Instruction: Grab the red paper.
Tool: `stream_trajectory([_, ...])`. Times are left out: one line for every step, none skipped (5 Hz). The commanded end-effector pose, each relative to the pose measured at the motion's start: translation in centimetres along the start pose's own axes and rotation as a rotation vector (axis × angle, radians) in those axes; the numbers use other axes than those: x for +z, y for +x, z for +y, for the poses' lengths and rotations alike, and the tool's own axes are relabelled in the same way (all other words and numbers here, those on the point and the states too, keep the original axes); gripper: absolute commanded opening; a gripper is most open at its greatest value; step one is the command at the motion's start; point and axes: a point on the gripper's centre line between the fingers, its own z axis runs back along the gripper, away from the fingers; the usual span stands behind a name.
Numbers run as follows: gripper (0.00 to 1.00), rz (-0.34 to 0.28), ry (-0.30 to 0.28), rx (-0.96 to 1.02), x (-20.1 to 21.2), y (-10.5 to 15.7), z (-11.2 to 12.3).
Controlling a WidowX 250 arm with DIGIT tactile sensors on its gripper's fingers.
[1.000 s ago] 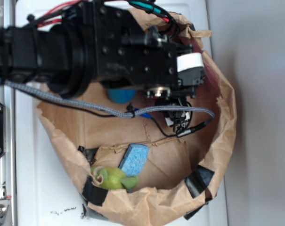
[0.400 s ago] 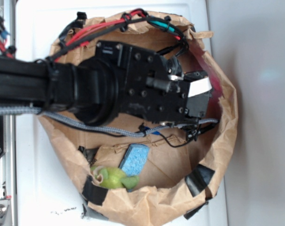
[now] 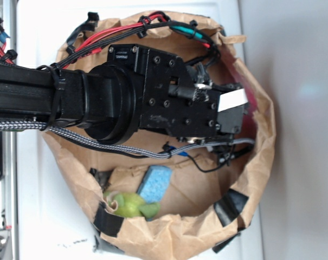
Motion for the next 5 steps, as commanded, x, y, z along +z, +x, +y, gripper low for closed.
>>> stream_trajectory([0.0, 0.042, -0.184, 0.005, 8.7, 2.8, 1.6])
stream_trajectory([0.0, 0.092, -0.239, -0.011, 10.7, 2.9, 2.6])
stream_trajectory([0.0, 0.096, -0.264, -0.027, 11.4, 2.6, 3.1])
stream_trajectory([0.0, 0.1, -0.271, -0.026, 12.3, 2.4, 3.6])
stream_trajectory([0.0, 0.081, -0.253, -0.056, 12.8, 2.0, 4.1])
